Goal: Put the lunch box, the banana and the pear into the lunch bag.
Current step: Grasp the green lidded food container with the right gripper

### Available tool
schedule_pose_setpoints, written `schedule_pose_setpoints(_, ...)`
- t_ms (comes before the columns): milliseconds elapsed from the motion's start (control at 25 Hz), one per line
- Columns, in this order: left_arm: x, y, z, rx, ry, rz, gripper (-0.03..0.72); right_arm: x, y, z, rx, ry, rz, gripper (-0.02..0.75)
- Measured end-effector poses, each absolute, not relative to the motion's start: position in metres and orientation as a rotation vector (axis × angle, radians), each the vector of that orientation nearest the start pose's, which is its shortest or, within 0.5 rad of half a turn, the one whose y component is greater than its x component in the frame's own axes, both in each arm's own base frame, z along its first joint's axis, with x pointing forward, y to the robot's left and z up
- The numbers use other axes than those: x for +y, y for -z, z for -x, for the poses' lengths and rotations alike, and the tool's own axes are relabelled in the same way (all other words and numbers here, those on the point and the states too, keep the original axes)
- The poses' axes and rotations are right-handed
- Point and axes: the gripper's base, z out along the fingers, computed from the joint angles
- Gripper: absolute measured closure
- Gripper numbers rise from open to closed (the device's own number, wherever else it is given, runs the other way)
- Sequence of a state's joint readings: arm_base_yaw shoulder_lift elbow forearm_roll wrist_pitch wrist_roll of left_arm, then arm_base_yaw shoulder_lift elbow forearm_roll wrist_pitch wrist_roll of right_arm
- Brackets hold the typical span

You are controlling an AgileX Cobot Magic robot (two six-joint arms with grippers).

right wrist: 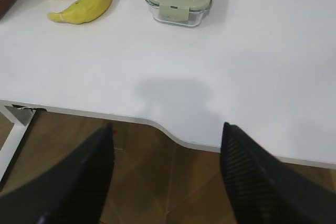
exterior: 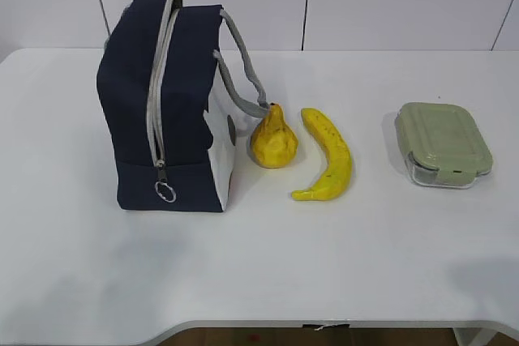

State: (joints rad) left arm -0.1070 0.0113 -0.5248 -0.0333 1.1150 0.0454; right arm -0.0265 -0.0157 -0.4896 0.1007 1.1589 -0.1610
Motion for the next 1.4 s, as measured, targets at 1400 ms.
schedule_pose_setpoints(1400, -0.002, -0.280, 0.009, 2.079, 0.079, -0.164, 0.435, 0.017, -0.327, -0.080, 2.423, -0.229, 0.111, 0.258)
